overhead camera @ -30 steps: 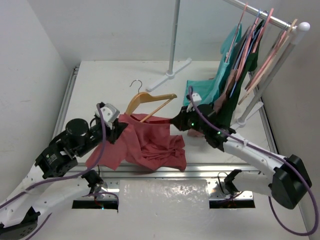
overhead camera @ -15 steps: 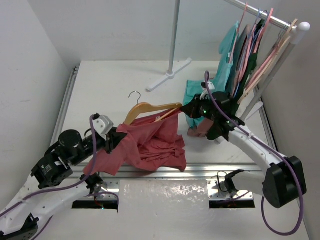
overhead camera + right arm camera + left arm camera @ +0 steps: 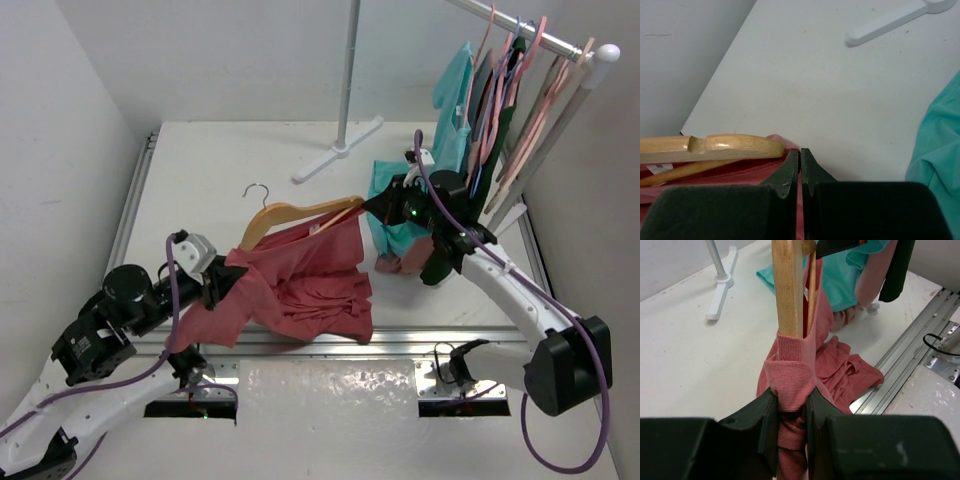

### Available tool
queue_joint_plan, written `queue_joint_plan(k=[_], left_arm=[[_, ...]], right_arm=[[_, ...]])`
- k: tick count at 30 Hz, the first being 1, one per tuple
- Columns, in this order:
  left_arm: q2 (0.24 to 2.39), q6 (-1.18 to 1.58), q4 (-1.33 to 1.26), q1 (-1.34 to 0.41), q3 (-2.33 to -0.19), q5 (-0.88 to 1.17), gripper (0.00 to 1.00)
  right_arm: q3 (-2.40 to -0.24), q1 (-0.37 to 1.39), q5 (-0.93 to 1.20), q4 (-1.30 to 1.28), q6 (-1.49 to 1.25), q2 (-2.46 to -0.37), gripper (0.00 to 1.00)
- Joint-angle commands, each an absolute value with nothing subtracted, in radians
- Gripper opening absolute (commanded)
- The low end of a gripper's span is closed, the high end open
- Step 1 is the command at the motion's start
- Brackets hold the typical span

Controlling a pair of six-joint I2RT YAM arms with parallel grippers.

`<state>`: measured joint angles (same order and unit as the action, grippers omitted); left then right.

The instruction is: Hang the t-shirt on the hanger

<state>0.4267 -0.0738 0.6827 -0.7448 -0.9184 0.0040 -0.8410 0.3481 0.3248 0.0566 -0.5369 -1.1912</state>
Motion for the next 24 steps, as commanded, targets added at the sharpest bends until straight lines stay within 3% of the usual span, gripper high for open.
queue_joint_plan(k=[1,8,18,24], left_arm=[[0.373,-0.071,0.595,-0.742,-0.986,-0.005,0.00],[0.387,-0.075,0.583,-0.742,-0.977,0.054,0.00],[0.501,-0.094,0.649,-0.742,-0.980,-0.023,0.00],[0.607,-0.097,0.611,-0.742,-1.003,0.029,0.00]], right_arm=[[-0.870,0.290,0.195,0.057,-0.476,-1.227,0.00],[-0.925,0.264,0.261,0.054,-0.456,-1.239,0.00],[-0.968,0.264,0.351,0.026,-0.396,-1.166,0.00],[-1.060,0.264,0.578,0.029,-0.333,-1.196,0.00]])
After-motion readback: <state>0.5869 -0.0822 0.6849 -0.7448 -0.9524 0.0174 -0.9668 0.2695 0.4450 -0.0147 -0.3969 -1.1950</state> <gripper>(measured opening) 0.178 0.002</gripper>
